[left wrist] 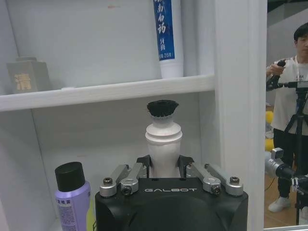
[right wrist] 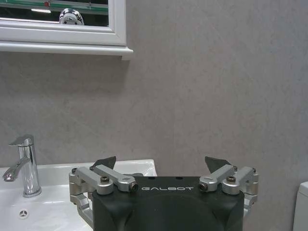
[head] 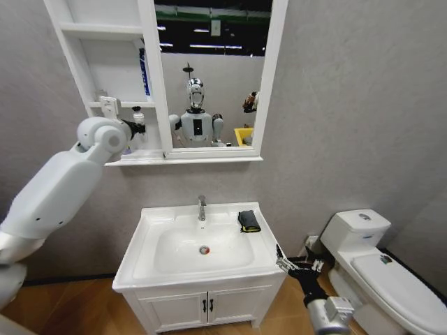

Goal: Move facial cleanser and shampoo from washbasin to cabinet, then wipe washbasin with towel.

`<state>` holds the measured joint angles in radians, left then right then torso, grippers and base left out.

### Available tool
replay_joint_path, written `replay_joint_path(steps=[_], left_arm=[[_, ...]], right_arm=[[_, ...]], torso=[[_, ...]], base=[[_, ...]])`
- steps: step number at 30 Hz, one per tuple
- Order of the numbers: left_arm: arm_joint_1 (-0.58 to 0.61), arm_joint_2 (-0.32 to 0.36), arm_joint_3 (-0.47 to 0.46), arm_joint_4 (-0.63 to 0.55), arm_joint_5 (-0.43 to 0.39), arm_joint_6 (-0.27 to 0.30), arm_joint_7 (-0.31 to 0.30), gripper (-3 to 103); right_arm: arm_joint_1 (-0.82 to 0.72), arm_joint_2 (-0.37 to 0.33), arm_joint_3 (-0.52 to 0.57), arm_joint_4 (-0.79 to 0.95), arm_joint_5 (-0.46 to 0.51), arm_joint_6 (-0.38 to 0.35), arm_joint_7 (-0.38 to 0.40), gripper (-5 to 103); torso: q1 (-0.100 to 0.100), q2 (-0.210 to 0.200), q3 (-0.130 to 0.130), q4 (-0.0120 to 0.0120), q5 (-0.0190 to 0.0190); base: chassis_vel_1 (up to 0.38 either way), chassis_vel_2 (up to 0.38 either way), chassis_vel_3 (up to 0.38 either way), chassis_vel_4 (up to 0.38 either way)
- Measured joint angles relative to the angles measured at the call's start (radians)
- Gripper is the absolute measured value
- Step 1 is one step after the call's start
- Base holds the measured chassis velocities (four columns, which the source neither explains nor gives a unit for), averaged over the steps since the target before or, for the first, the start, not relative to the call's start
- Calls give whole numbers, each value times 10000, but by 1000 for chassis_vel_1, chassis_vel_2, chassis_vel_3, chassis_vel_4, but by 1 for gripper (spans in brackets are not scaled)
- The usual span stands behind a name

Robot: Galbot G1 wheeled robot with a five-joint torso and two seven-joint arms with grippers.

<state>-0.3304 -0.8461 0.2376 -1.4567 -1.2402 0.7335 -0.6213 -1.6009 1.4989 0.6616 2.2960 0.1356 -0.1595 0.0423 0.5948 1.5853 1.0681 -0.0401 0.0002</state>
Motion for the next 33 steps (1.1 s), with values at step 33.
replay_joint_path(steps=[33], left_arm=[[244,-614,-385,1902,1127,-519,1018,68]], right_arm=[[-49,28,38,58,47,126,41,100]], torso=[[-3,1,-2,1,-2]], base=[[0,0,0,0]])
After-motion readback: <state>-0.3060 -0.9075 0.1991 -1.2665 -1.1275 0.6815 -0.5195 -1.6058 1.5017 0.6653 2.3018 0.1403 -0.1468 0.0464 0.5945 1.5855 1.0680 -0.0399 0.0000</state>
